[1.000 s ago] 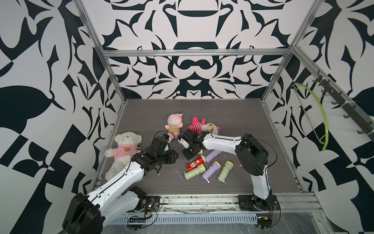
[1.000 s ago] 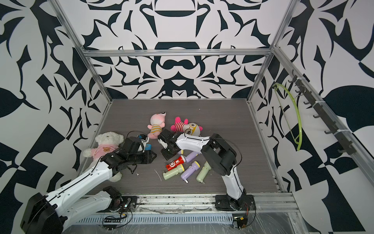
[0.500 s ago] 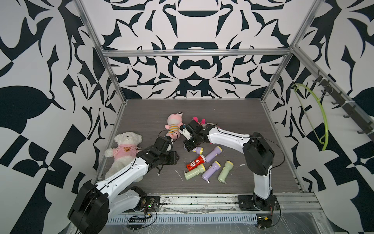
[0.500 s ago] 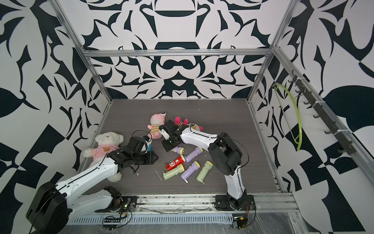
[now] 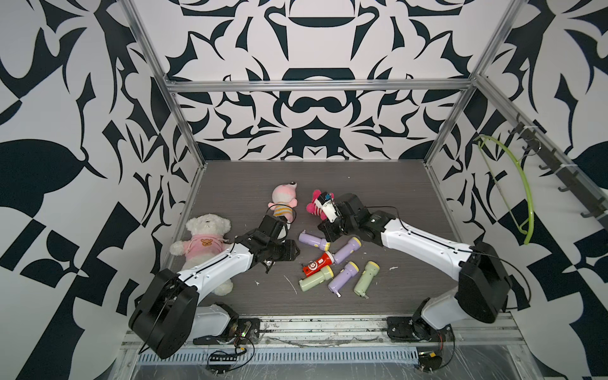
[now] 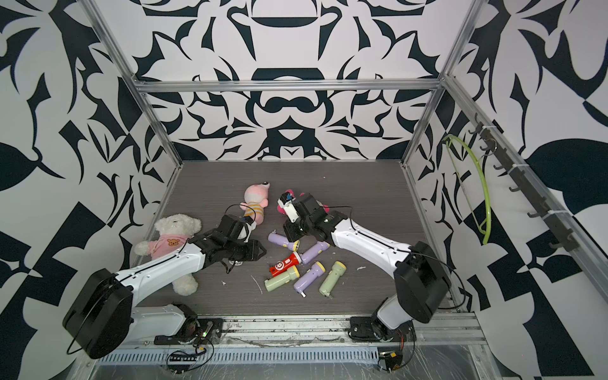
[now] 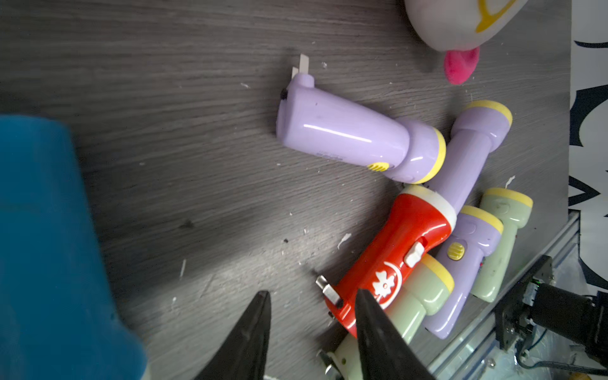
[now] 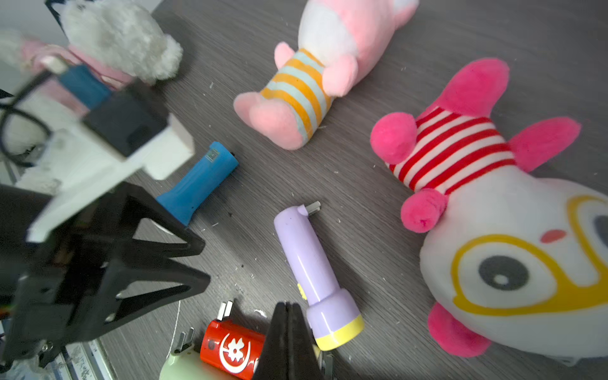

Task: Close the plug at the bottom of the flashlight
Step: Adjust the flashlight at the center of the board.

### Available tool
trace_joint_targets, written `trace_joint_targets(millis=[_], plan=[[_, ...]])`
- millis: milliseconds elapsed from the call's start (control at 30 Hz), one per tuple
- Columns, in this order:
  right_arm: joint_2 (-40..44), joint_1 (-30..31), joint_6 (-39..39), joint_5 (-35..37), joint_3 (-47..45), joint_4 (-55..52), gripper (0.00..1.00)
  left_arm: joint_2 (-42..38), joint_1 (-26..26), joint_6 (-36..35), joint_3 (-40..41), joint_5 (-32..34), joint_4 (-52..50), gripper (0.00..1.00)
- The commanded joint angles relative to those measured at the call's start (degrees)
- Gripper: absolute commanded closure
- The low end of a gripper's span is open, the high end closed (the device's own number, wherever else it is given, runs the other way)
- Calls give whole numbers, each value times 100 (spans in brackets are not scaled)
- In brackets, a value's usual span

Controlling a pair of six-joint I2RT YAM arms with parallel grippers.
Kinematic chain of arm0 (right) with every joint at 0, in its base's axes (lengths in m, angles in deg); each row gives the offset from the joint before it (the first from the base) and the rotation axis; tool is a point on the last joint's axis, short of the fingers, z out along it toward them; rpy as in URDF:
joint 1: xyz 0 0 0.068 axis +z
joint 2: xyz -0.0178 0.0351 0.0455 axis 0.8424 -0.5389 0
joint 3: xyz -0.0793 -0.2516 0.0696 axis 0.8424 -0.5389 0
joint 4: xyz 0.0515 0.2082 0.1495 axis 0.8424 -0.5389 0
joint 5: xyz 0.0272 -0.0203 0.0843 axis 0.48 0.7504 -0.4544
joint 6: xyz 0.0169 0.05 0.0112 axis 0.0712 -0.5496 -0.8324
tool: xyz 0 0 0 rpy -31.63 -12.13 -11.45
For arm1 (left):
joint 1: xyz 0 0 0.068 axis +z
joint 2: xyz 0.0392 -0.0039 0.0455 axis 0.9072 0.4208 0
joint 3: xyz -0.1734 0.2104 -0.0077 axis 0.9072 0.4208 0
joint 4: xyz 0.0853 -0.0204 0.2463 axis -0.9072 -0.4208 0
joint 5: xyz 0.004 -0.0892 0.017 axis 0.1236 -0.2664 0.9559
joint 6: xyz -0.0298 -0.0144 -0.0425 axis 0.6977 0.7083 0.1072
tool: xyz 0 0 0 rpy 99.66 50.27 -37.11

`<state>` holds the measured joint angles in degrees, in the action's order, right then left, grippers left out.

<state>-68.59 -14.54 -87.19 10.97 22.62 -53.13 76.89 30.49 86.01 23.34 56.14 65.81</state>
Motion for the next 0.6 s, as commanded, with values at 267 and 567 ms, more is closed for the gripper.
trace_joint_targets(millis=[267,567], plan=[[831,16,237,817,-667,1227,100,441,9,127,-209,-345,264,53],[-79,20,-188,950,-633,1187,100,497,9,321,-141,-591,553,53]])
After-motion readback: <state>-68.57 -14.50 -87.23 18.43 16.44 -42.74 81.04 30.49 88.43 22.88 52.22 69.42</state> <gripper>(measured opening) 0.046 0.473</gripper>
